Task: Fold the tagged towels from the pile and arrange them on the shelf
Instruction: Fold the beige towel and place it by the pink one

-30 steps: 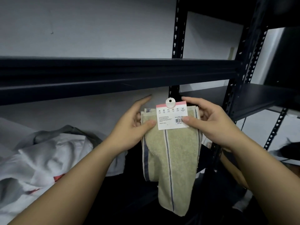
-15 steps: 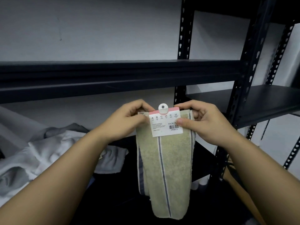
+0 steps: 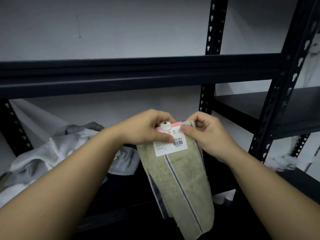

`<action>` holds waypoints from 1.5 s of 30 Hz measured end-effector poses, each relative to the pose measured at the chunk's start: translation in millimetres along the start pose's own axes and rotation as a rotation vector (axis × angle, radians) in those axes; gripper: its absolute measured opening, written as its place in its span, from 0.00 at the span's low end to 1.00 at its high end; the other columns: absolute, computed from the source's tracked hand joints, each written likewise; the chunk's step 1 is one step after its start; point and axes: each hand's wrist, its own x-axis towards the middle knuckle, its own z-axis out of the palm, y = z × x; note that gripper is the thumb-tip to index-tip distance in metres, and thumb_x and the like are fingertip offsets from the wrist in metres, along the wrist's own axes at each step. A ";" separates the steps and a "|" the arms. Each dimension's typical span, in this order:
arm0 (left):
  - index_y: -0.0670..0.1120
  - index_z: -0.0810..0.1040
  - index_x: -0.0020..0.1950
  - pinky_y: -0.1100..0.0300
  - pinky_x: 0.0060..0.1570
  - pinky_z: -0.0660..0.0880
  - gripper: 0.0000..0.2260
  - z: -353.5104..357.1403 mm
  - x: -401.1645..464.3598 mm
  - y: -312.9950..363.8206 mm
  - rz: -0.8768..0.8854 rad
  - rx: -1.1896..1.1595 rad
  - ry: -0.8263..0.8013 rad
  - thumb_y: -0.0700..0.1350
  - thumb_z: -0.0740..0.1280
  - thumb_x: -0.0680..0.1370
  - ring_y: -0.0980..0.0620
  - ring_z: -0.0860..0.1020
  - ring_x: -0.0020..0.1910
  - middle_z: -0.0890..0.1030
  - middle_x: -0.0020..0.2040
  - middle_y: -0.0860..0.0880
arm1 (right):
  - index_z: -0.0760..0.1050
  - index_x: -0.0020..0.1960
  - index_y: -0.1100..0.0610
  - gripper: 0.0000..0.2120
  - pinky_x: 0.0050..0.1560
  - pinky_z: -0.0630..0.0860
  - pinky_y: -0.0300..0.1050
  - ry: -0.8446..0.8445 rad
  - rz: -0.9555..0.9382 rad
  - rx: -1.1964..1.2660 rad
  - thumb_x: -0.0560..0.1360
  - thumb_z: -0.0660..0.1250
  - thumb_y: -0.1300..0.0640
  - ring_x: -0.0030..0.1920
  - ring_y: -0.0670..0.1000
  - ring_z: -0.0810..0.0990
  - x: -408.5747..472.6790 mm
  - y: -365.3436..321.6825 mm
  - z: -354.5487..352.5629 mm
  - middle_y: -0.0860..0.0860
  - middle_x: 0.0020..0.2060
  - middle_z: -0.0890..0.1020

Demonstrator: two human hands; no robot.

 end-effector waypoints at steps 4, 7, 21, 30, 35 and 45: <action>0.49 0.82 0.57 0.43 0.51 0.83 0.11 2.9 -0.2 -6.6 -0.056 -0.043 0.094 0.43 0.77 0.76 0.50 0.86 0.47 0.87 0.49 0.50 | 0.78 0.63 0.60 0.22 0.60 0.82 0.55 -0.221 0.229 0.188 0.71 0.77 0.61 0.57 0.57 0.86 -3.5 27.5 -1.8 0.57 0.56 0.87; 0.48 0.81 0.58 0.44 0.52 0.83 0.11 0.6 -3.9 -18.3 -0.130 -0.105 0.235 0.42 0.76 0.77 0.50 0.87 0.47 0.87 0.50 0.49 | 0.79 0.64 0.62 0.22 0.64 0.80 0.57 -0.419 0.404 0.076 0.71 0.78 0.65 0.61 0.57 0.85 -10.5 52.8 -11.1 0.57 0.59 0.86; 0.45 0.79 0.50 0.59 0.32 0.74 0.07 6.8 -49.7 -125.8 -0.631 -0.200 0.586 0.42 0.75 0.76 0.50 0.83 0.36 0.85 0.42 0.46 | 0.81 0.62 0.60 0.11 0.62 0.81 0.57 -0.331 0.838 0.036 0.81 0.69 0.61 0.60 0.58 0.85 -21.5 128.8 -60.5 0.58 0.57 0.86; 0.39 0.74 0.57 0.47 0.34 0.84 0.13 52.4 -74.5 -175.1 -0.919 -0.375 0.353 0.37 0.74 0.77 0.44 0.87 0.39 0.86 0.45 0.38 | 0.80 0.53 0.60 0.08 0.49 0.84 0.50 0.059 0.819 -0.011 0.77 0.76 0.61 0.48 0.55 0.87 20.5 159.9 -34.7 0.58 0.50 0.88; 0.43 0.74 0.53 0.47 0.31 0.84 0.17 60.2 -81.6 -192.6 -0.890 -0.092 0.305 0.45 0.78 0.71 0.42 0.85 0.38 0.83 0.45 0.41 | 0.81 0.56 0.59 0.12 0.57 0.83 0.55 0.130 0.731 -0.128 0.75 0.78 0.58 0.52 0.58 0.86 33.0 185.5 -21.7 0.58 0.53 0.86; 0.50 0.76 0.56 0.54 0.49 0.76 0.15 81.7 -70.3 -184.7 -0.683 0.639 0.249 0.55 0.70 0.74 0.44 0.77 0.57 0.77 0.56 0.47 | 0.80 0.64 0.53 0.25 0.57 0.75 0.45 0.029 0.535 -0.595 0.71 0.80 0.46 0.58 0.51 0.80 -3.1 196.9 -25.6 0.52 0.60 0.81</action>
